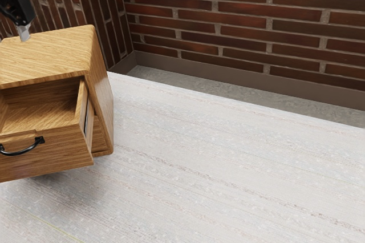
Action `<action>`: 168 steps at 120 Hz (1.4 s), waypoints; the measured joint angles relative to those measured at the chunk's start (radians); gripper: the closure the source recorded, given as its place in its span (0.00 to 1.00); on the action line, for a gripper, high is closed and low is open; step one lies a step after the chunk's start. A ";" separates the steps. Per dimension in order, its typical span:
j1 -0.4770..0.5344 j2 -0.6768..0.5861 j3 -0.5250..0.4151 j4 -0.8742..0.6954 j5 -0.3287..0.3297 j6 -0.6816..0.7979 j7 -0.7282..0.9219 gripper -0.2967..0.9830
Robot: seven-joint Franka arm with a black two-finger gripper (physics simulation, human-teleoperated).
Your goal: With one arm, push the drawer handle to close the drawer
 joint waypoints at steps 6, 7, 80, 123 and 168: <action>0.044 -0.082 -0.002 -0.127 -0.013 0.019 -0.029 0.23; 0.051 -0.093 -0.002 -0.149 -0.015 0.023 -0.033 0.23; 0.141 -0.348 -0.006 -0.773 -0.147 0.349 -0.245 0.76; 0.243 -0.343 -0.132 -0.869 -0.242 0.469 -0.299 0.84; 0.283 -0.294 -0.133 -0.869 -0.250 0.531 -0.315 0.85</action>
